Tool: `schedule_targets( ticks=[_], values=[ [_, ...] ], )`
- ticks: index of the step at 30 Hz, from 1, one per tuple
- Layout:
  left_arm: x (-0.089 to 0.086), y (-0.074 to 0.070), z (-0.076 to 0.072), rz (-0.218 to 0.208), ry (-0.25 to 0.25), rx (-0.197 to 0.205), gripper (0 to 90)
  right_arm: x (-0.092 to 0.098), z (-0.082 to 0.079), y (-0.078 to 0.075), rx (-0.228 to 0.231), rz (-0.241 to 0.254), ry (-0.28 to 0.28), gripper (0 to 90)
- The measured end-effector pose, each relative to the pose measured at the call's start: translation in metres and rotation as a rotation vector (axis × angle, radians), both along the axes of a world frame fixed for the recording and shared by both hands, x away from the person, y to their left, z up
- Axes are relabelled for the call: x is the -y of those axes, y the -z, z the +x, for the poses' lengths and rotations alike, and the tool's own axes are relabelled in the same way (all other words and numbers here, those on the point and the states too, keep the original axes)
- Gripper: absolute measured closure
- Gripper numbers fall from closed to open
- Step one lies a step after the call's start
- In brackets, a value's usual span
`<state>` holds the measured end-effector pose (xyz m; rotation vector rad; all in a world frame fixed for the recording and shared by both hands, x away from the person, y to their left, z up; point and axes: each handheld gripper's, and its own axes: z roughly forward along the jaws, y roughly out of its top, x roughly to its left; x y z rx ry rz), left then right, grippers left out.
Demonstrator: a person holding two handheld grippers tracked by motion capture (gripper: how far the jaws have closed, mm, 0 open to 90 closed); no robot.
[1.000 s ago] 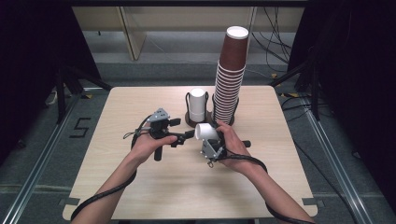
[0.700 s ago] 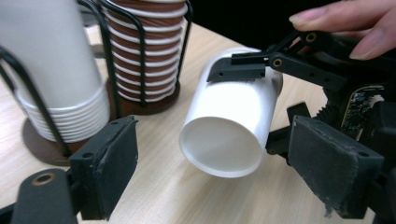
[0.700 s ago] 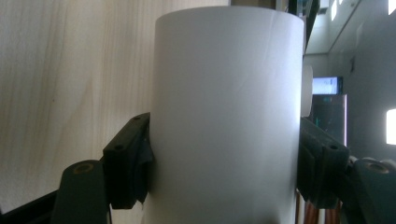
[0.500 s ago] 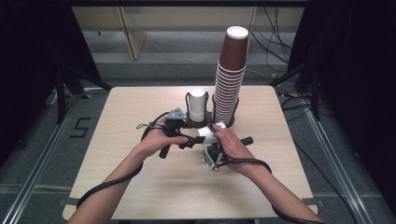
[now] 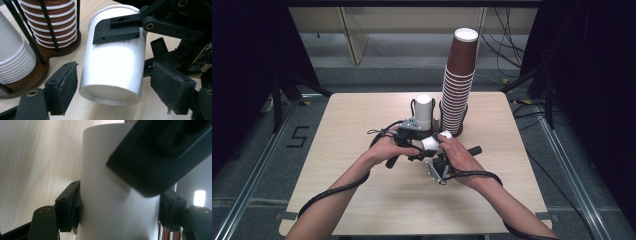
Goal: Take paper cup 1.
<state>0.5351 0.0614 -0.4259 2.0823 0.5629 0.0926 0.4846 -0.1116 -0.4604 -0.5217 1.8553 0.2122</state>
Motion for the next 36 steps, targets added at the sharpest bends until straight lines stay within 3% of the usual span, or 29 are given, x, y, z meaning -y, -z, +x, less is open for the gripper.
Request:
schedule_targets(
  ticks=[1,3,4,12,18,24,26,27,28,29,30,32,33,36],
  values=[
    [0.0004,0.0004,0.0002,0.003,0.005,-0.001,24.1,-0.0009,-0.0004,-0.0014,-0.008,-0.022,0.000,31.0],
    [0.0013,0.0011,0.0000,0.007,0.007,0.001,25.9,-0.0010,-0.0013,0.0011,0.001,0.010,-0.004,31.0],
    [0.0014,0.0013,0.0000,0.013,0.007,0.005,26.5,-0.0020,-0.0026,-0.0012,-0.010,-0.018,0.015,31.0],
    [0.0012,0.0033,-0.0003,0.020,0.025,0.002,30.3,-0.0025,-0.0036,0.0010,-0.007,-0.015,-0.003,30.7],
    [0.0007,0.0020,-0.0011,0.024,0.035,0.030,32.5,-0.0018,-0.0034,0.0025,0.016,-0.003,-0.013,27.9],
    [0.0035,0.0007,-0.0021,0.026,0.020,0.039,34.7,-0.0019,-0.0019,0.0014,0.013,-0.015,0.002,24.3],
    [0.0037,0.0004,-0.0023,0.027,0.022,0.043,35.2,-0.0008,-0.0042,0.0036,-0.002,0.016,0.043,23.1],
    [0.0037,0.0000,-0.0027,0.027,0.019,0.047,35.4,-0.0012,-0.0052,0.0030,-0.009,0.004,0.058,22.5],
    [0.0036,-0.0001,-0.0028,0.029,0.019,0.051,35.5,-0.0025,-0.0029,0.0003,0.010,-0.030,0.016,21.9],
    [0.0039,0.0003,-0.0029,0.021,0.014,0.061,35.6,-0.0023,-0.0032,0.0031,0.017,0.015,0.016,21.1],
    [0.0039,0.0004,-0.0030,0.018,0.011,0.065,35.8,-0.0026,-0.0032,0.0035,0.009,0.025,0.020,19.1],
    [0.0037,0.0004,-0.0030,0.017,0.007,0.069,35.9,-0.0032,-0.0033,0.0027,0.000,0.018,0.035,16.3],
    [0.0036,0.0003,-0.0033,0.014,0.002,0.067,36.0,-0.0039,-0.0046,-0.0001,-0.017,-0.018,0.064,15.2],
    [0.0028,0.0006,-0.0035,0.010,-0.001,0.076,36.0,-0.0035,-0.0033,0.0041,-0.002,0.023,0.030,12.7]
  ],
)
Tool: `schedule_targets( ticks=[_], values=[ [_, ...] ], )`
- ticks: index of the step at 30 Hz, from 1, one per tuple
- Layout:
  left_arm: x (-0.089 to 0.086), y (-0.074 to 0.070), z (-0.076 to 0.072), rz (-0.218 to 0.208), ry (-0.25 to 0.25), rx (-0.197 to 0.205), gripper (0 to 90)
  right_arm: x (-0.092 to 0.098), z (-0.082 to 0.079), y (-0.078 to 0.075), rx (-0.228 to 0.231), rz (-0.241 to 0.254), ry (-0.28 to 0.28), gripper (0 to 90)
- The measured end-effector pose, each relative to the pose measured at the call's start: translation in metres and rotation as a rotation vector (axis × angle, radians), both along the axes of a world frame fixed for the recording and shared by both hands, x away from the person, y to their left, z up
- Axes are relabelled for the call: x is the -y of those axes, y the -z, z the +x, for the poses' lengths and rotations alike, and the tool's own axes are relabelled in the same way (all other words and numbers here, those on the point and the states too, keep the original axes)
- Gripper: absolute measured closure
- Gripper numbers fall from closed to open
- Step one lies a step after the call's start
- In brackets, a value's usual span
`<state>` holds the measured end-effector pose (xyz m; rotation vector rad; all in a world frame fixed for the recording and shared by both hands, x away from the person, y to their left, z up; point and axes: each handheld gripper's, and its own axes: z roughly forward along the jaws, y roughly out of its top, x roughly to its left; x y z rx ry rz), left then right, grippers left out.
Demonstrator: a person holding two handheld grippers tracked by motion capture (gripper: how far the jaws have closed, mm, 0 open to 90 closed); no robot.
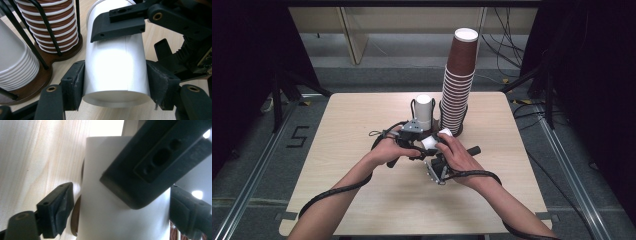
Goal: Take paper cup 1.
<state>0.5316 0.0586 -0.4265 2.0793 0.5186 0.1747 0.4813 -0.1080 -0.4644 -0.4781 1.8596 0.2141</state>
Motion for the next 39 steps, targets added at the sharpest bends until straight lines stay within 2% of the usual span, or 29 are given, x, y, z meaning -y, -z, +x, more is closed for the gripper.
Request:
schedule_targets(
  ticks=[1,2,4,5,6,7,8,9,11,12,15,16,17,18,19,20,22,23,24,25,26,27,29,31,32,33,36,37,39],
  values=[
    [-0.001,0.000,0.000,-0.001,-0.002,0.000,36.0,0.000,-0.001,-0.002,-0.001,-0.016,0.013,11.5],
    [-0.001,0.000,0.000,0.000,-0.006,0.002,36.0,0.000,0.000,-0.003,0.009,-0.034,-0.010,10.5],
    [-0.002,0.000,0.001,-0.009,-0.014,-0.001,36.0,0.001,-0.001,-0.004,0.014,-0.028,-0.014,9.7],
    [-0.003,0.001,0.001,-0.013,-0.020,0.002,36.0,0.000,-0.002,-0.002,0.017,0.034,-0.012,9.1],
    [-0.003,0.001,0.001,-0.014,-0.023,0.001,36.0,0.002,-0.001,-0.003,0.028,-0.019,-0.030,8.3],
    [-0.004,0.001,0.001,-0.015,-0.029,0.003,36.0,0.002,-0.002,-0.005,0.029,-0.035,-0.023,8.3],
    [-0.004,0.001,0.002,-0.017,-0.035,0.001,36.0,0.002,-0.002,-0.004,0.022,-0.026,-0.027,8.3],
    [-0.005,0.001,0.002,-0.021,-0.038,-0.005,35.9,0.003,-0.003,-0.001,0.046,0.069,-0.027,8.3],
    [-0.005,0.002,0.002,-0.025,-0.053,-0.001,35.9,0.004,-0.005,-0.001,0.045,0.073,-0.013,8.3],
    [-0.006,0.002,0.003,-0.025,-0.054,-0.002,35.9,0.005,-0.005,-0.006,0.037,0.004,-0.009,8.3],
    [-0.008,0.003,0.002,-0.033,-0.069,-0.004,35.8,0.006,-0.006,-0.005,0.037,0.030,-0.016,8.4],
    [-0.008,0.004,0.003,-0.038,-0.068,-0.001,35.8,0.006,-0.006,-0.003,0.043,0.081,-0.013,8.4],
    [-0.009,0.004,0.003,-0.042,-0.068,-0.002,35.7,0.006,-0.007,-0.004,0.045,0.087,-0.011,8.4],
    [-0.009,0.004,0.001,-0.045,-0.079,0.006,35.8,0.007,-0.007,-0.004,0.045,0.088,-0.010,8.4],
    [-0.009,0.004,0.001,-0.051,-0.077,0.007,35.7,0.008,-0.008,-0.007,0.033,0.031,-0.005,8.4],
    [-0.010,0.004,0.000,-0.046,-0.081,0.012,35.7,0.009,-0.010,-0.009,0.033,0.028,0.006,8.4],
    [-0.012,0.004,0.000,-0.060,-0.081,0.008,35.7,0.009,-0.011,-0.007,0.044,0.113,-0.006,8.6],
    [-0.013,0.004,0.000,-0.053,-0.095,0.023,35.7,0.011,-0.012,-0.006,0.028,0.135,0.001,9.0],
    [-0.015,0.004,0.000,-0.052,-0.103,0.026,35.7,0.013,-0.015,-0.007,0.010,0.114,0.033,9.9],
    [-0.016,0.004,0.000,-0.052,-0.103,0.026,35.7,0.014,-0.014,-0.007,0.016,0.137,0.023,10.3],
    [-0.017,0.004,0.000,-0.056,-0.109,0.027,35.7,0.015,-0.015,-0.010,0.023,0.110,0.020,10.4],
    [-0.019,0.005,0.000,-0.064,-0.112,0.028,35.7,0.016,-0.015,-0.008,0.024,0.144,0.015,10.4],
    [-0.021,0.006,0.000,-0.076,-0.116,0.026,35.5,0.021,-0.017,-0.011,0.000,0.118,0.053,11.1],
    [-0.024,0.006,-0.001,-0.079,-0.134,0.032,35.5,0.024,-0.018,-0.011,0.005,0.136,0.062,11.3],
    [-0.025,0.007,-0.001,-0.082,-0.137,0.029,35.5,0.025,-0.016,-0.012,0.026,0.132,0.038,11.3],
    [-0.026,0.007,-0.001,-0.085,-0.139,0.027,35.5,0.027,-0.018,-0.011,0.001,0.158,0.072,11.3],
    [-0.029,0.009,-0.002,-0.096,-0.147,0.030,35.5,0.031,-0.018,-0.013,0.016,0.164,0.085,11.3],
    [-0.031,0.009,-0.003,-0.096,-0.153,0.034,35.5,0.033,-0.016,-0.014,0.007,0.165,0.085,11.3],
    [-0.034,0.009,-0.003,-0.105,-0.158,0.035,35.5,0.036,-0.016,-0.014,0.003,0.194,0.107,11.3]
  ],
)
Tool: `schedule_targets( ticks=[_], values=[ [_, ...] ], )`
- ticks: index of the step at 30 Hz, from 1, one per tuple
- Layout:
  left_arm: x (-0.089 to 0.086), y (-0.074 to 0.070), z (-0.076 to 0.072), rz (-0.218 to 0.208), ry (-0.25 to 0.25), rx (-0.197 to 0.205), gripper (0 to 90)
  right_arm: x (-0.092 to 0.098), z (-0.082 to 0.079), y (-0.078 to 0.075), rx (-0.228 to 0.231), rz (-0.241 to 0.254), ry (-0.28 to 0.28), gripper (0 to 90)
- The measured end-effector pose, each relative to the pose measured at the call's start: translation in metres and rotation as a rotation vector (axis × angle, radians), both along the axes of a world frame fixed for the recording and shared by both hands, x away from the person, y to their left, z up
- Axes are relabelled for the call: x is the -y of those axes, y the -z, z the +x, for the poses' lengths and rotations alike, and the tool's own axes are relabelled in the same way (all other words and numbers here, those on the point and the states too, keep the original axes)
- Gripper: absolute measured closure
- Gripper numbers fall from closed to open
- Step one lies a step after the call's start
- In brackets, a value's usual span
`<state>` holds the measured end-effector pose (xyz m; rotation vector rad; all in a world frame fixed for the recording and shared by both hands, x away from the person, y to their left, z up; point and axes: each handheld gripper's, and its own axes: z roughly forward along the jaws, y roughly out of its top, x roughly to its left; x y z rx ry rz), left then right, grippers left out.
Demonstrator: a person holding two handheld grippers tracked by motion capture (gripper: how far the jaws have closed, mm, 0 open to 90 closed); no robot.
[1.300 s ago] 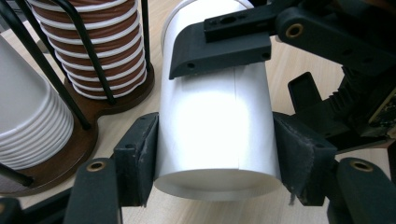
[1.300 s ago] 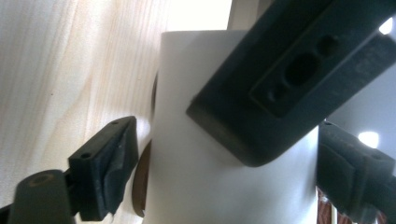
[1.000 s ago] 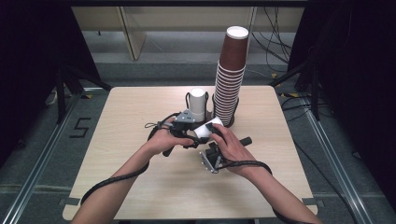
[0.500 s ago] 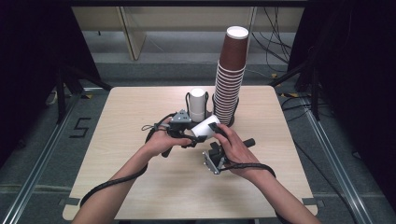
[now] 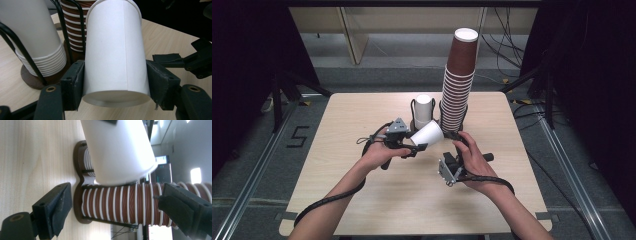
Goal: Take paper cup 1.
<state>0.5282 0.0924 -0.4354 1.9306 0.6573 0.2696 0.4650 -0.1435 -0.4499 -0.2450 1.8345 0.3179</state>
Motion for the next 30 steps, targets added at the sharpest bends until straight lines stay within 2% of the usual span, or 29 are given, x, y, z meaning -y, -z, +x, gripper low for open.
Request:
schedule_targets(
  ticks=[1,2,3,5,6,7,9,10,11,12,13,14,15,18,19,21,22,24,26,27,28,30],
  values=[
    [-0.002,0.000,-0.001,0.000,-0.007,0.000,35.5,0.001,0.000,0.000,-0.010,0.011,0.006,11.4],
    [-0.003,0.000,-0.001,-0.008,-0.013,0.001,35.5,0.001,0.000,0.001,-0.027,0.054,0.031,11.7],
    [-0.004,0.000,-0.001,-0.010,-0.015,0.005,35.5,0.002,0.000,0.001,-0.041,0.072,0.042,11.8],
    [-0.007,-0.001,0.001,-0.015,-0.002,0.039,35.4,0.004,0.000,0.001,-0.048,0.089,0.054,11.8],
    [-0.008,-0.001,0.000,-0.016,-0.014,0.036,35.5,0.005,-0.001,0.003,-0.071,0.135,0.085,11.8],
    [-0.009,-0.001,0.000,-0.017,-0.014,0.039,35.4,0.007,0.003,0.002,-0.056,0.117,0.050,11.8],
    [-0.011,-0.001,-0.002,-0.033,-0.029,0.030,35.5,0.008,0.002,0.002,-0.072,0.140,0.084,11.8],
    [-0.011,0.000,-0.003,-0.041,-0.026,0.026,35.5,0.009,0.005,0.001,-0.064,0.131,0.062,12.3],
    [-0.012,0.000,-0.003,-0.045,-0.023,0.028,35.5,0.009,0.004,0.001,-0.080,0.143,0.078,12.7],
    [-0.013,0.001,-0.004,-0.041,-0.037,0.029,35.5,0.010,0.005,0.002,-0.074,0.155,0.078,12.7],
    [-0.013,0.001,-0.004,-0.040,-0.035,0.028,35.4,0.011,0.006,0.001,-0.082,0.145,0.069,12.8],
    [-0.014,0.001,-0.006,-0.036,-0.042,0.020,35.5,0.010,0.002,0.004,-0.121,0.207,0.139,13.1],
    [-0.014,0.002,-0.006,-0.040,-0.048,0.020,35.4,0.010,0.002,0.005,-0.123,0.210,0.141,13.2],
    [-0.016,0.004,-0.007,-0.042,-0.059,0.025,35.4,0.012,0.007,0.002,-0.104,0.171,0.103,14.5],
    [-0.016,0.004,-0.007,-0.043,-0.059,0.025,35.4,0.010,0.005,0.003,-0.121,0.206,0.135,14.5],
    [-0.017,0.004,-0.007,-0.052,-0.060,0.041,35.4,0.010,0.004,0.004,-0.146,0.239,0.152,14.6],
    [-0.017,0.004,-0.007,-0.054,-0.061,0.049,35.4,0.010,0.005,0.004,-0.144,0.241,0.149,14.6],
    [-0.018,0.003,-0.007,-0.062,-0.059,0.064,35.4,0.008,0.006,0.005,-0.172,0.315,0.160,14.9],
    [-0.018,0.003,-0.008,-0.063,-0.063,0.070,35.4,0.008,0.006,0.005,-0.188,0.348,0.182,15.1],
    [-0.018,0.004,-0.008,-0.077,-0.056,0.068,35.4,0.007,0.007,0.005,-0.197,0.361,0.178,15.1],
    [-0.018,0.003,-0.009,-0.072,-0.067,0.063,35.4,0.008,0.008,0.004,-0.179,0.368,0.176,15.2],
    [-0.019,0.003,-0.010,-0.073,-0.072,0.061,35.4,0.009,0.009,0.003,-0.192,0.375,0.189,15.3]
  ],
)
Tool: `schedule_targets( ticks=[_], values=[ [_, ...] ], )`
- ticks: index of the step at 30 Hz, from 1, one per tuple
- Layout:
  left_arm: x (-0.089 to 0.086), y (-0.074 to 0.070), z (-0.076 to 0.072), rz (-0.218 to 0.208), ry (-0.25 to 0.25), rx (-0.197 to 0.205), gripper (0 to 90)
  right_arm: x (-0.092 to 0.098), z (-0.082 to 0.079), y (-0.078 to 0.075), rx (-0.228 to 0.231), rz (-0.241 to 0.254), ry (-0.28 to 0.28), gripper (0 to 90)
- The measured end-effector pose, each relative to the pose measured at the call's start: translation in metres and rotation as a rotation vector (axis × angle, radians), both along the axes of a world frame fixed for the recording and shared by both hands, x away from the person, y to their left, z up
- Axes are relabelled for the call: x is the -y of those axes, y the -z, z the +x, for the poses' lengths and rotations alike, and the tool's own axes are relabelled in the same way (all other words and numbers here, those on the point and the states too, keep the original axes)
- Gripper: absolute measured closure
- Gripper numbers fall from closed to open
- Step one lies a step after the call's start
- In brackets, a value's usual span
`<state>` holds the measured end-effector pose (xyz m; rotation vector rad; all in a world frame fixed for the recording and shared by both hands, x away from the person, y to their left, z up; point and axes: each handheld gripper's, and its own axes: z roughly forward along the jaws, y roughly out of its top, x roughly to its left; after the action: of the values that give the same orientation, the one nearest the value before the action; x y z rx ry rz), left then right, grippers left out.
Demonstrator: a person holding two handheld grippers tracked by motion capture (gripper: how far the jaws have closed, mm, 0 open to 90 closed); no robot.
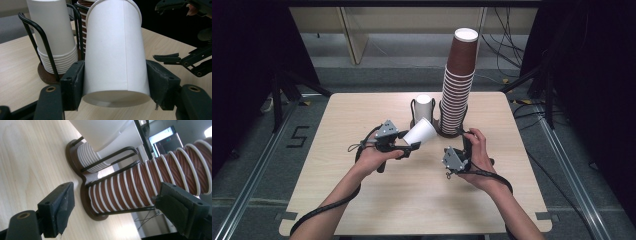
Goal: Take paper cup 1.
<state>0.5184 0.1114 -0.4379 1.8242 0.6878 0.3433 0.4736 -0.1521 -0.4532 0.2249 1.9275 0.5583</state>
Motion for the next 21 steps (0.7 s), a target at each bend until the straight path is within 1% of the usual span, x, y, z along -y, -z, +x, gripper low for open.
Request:
schedule_targets(
  ticks=[1,2,3,4,7,8,11,13,14,15,17,21],
  values=[
    [0.0000,0.0003,-0.0004,-0.001,0.002,-0.002,35.3,-0.0001,0.0006,0.0001,-0.002,0.011,0.004,15.3],
    [-0.0001,0.0005,-0.0011,-0.001,-0.003,-0.002,35.3,0.0001,0.0010,0.0000,-0.001,0.007,0.002,15.2],
    [-0.0001,0.0015,-0.0006,-0.013,0.006,0.001,35.3,-0.0001,0.0012,0.0007,-0.007,0.013,0.004,15.2],
    [-0.0004,0.0020,-0.0007,-0.016,0.005,0.002,35.3,-0.0001,0.0015,0.0014,-0.011,0.019,0.005,15.2],
    [-0.0017,0.0028,-0.0021,-0.012,-0.015,-0.003,35.3,0.0010,0.0027,0.0021,-0.007,0.005,-0.001,15.2],
    [-0.0019,0.0033,-0.0022,-0.015,-0.017,-0.007,35.3,0.0011,0.0034,0.0030,-0.001,0.011,-0.005,15.3],
    [-0.0022,0.0046,-0.0024,-0.013,-0.018,-0.004,35.3,0.0014,0.0046,0.0037,-0.005,0.031,0.001,15.3],
    [-0.0021,0.0052,-0.0029,-0.019,-0.025,0.000,35.3,0.0009,0.0053,0.0045,-0.015,0.053,0.002,15.6],
    [-0.0020,0.0055,-0.0031,-0.022,-0.027,-0.001,35.3,0.0004,0.0053,0.0050,-0.021,0.074,0.003,15.7],
    [-0.0022,0.0057,-0.0032,-0.022,-0.031,0.003,35.3,0.0003,0.0052,0.0053,-0.029,0.081,0.009,15.7],
    [-0.0026,0.0062,-0.0038,-0.026,-0.039,-0.005,35.3,0.0005,0.0062,0.0054,-0.038,0.090,0.017,15.8],
    [-0.0025,0.0076,-0.0049,-0.031,-0.045,-0.001,35.3,0.0009,0.0079,0.0046,-0.047,0.115,0.031,15.8]
  ],
)
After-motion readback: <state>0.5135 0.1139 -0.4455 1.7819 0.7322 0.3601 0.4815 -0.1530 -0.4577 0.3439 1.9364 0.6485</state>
